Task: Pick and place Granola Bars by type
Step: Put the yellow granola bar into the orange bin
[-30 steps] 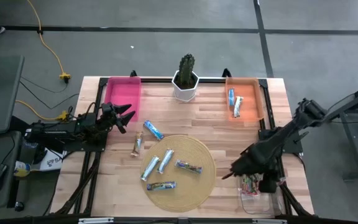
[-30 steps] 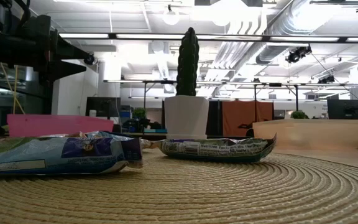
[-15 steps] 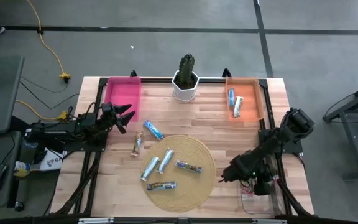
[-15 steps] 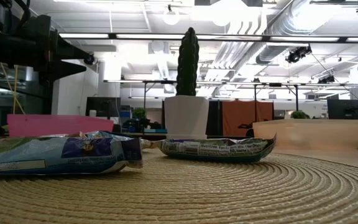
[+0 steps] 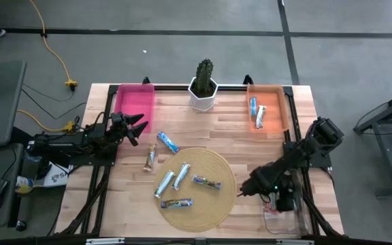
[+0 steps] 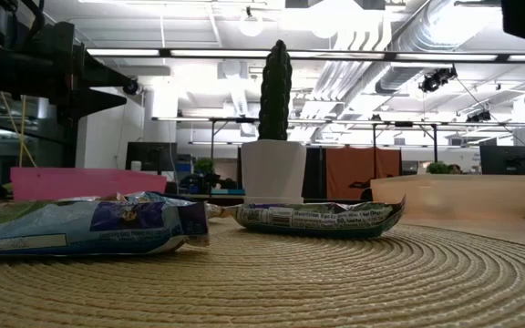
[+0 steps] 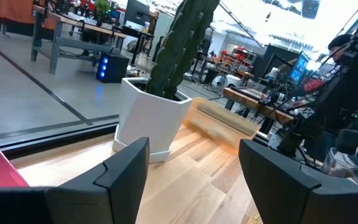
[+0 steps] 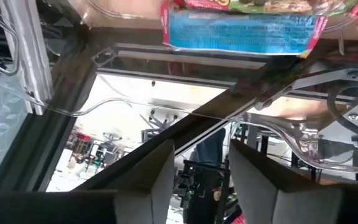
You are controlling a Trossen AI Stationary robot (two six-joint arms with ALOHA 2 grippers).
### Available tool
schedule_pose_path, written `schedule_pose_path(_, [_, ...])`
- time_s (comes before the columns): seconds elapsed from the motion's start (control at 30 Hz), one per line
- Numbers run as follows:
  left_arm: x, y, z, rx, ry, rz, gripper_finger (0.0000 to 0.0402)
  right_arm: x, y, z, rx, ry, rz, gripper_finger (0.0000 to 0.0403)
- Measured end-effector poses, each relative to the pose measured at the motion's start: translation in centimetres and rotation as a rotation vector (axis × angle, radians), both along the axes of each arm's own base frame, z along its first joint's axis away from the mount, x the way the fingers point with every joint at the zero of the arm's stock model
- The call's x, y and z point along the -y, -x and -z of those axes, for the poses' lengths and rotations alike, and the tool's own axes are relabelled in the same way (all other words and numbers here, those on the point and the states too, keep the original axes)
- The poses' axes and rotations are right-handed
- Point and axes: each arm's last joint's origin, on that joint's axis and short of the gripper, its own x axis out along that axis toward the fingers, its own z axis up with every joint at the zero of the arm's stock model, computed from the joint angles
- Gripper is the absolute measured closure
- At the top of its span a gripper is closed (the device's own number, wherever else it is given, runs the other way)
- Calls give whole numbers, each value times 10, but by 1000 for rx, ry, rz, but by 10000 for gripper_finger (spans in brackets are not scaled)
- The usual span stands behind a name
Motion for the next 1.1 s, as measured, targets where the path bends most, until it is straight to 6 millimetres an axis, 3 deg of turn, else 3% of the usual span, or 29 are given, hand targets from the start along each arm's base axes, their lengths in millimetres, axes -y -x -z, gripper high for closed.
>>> schedule_pose_path(0.33, [0, 0, 0, 0, 0, 0, 156, 6, -11, -7, -3, -55, 91, 256])
schedule_pose_path(0.63, [0, 0, 0, 0, 0, 1, 156, 2, -46, -51, 166, -258, 170, 256])
schedule_pose_path(0.9, [0, 0, 0, 0, 0, 1, 156, 1, -87, -93, 561, -403, 153, 258])
schedule_pose_path(1.1, [0, 0, 0, 0, 0, 3, 156, -1, -120, -116, 1037, -321, 48, 257])
